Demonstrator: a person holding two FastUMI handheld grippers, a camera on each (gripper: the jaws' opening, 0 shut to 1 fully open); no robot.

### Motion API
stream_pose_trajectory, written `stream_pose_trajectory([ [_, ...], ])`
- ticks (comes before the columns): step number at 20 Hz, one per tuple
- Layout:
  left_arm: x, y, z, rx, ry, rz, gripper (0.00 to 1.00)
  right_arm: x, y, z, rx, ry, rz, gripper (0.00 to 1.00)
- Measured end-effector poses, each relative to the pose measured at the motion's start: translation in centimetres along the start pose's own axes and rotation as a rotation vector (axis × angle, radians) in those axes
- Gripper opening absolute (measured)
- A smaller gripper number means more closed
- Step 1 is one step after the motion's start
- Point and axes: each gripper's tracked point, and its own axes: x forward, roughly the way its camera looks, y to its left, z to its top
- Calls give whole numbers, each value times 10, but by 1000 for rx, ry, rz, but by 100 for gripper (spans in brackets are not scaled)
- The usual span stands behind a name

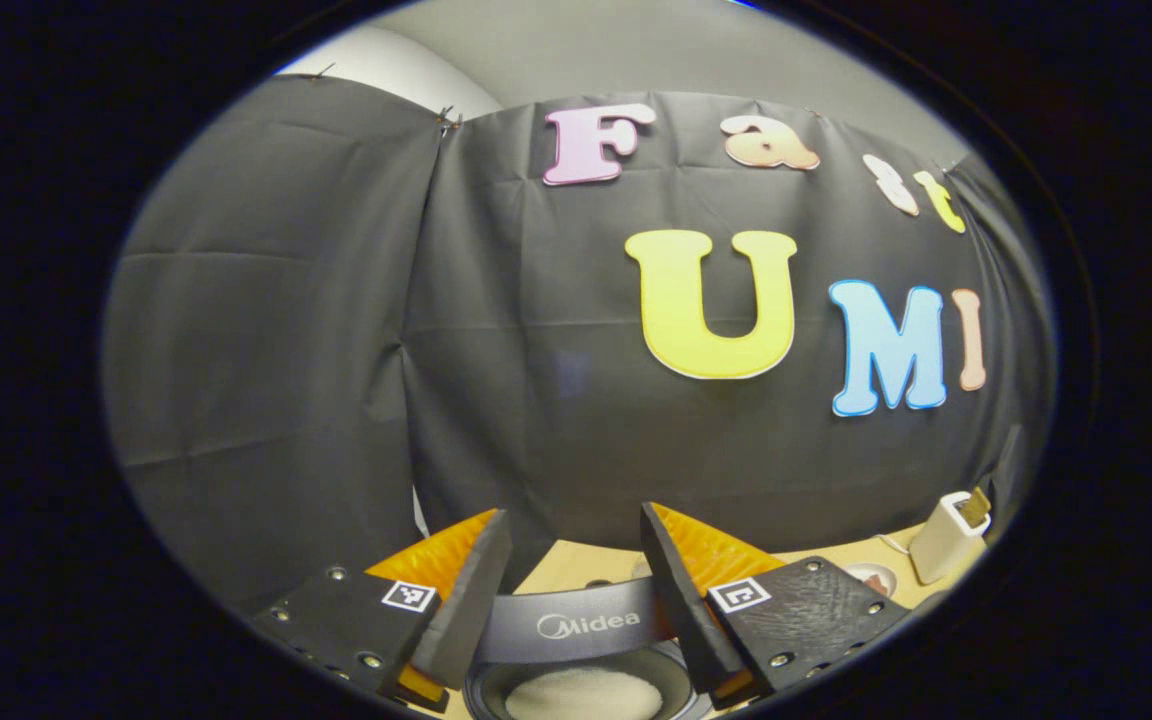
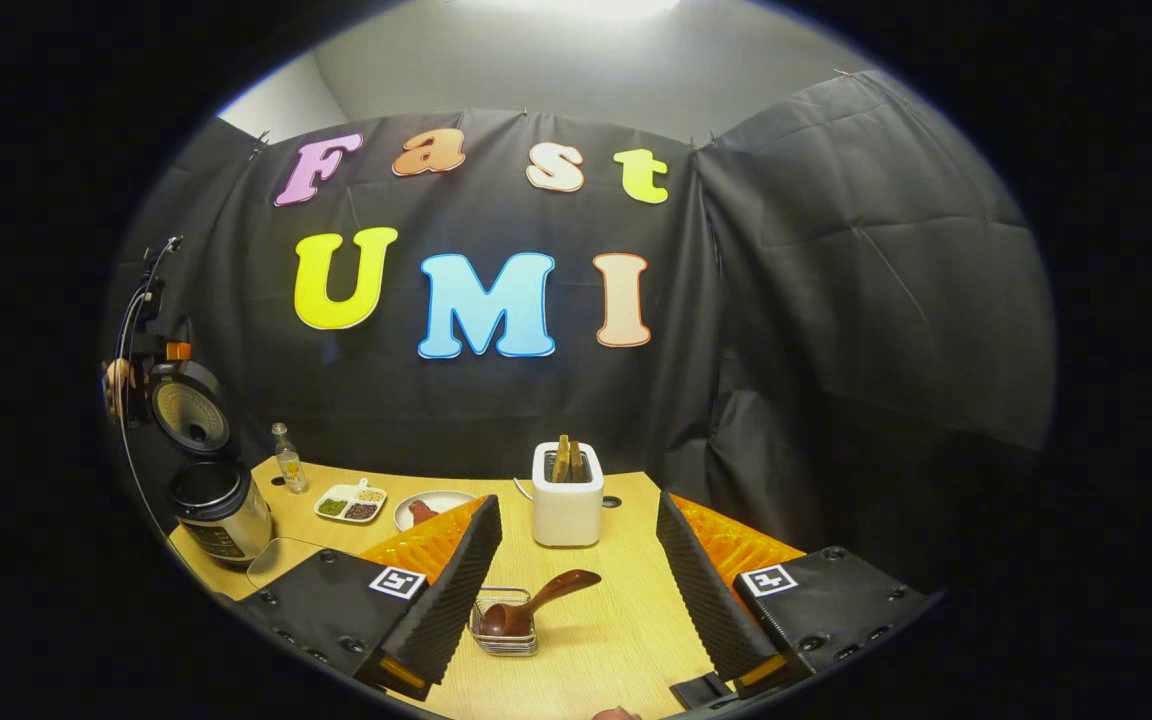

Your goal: Close the left gripper, press the button to open the rice cooker; take a wooden spoon from the chopstick holder with the right hand, scoop a spoonful of rice and pour it into the rice cooker, then put the wooden spoon back into the chopstick holder.

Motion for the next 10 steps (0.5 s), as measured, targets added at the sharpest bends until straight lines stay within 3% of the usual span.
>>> stream_pose_trajectory([
  [2,-12,-5,-11,9,7,1,86,-1,-4,1,1,-4,9,98],
  [6,-37,-11,-32,4,26,2,82,-5,-11,0,9,-5,29,98],
  [10,-56,-17,-55,3,51,4,84,-9,-17,-1,6,-4,46,98],
])
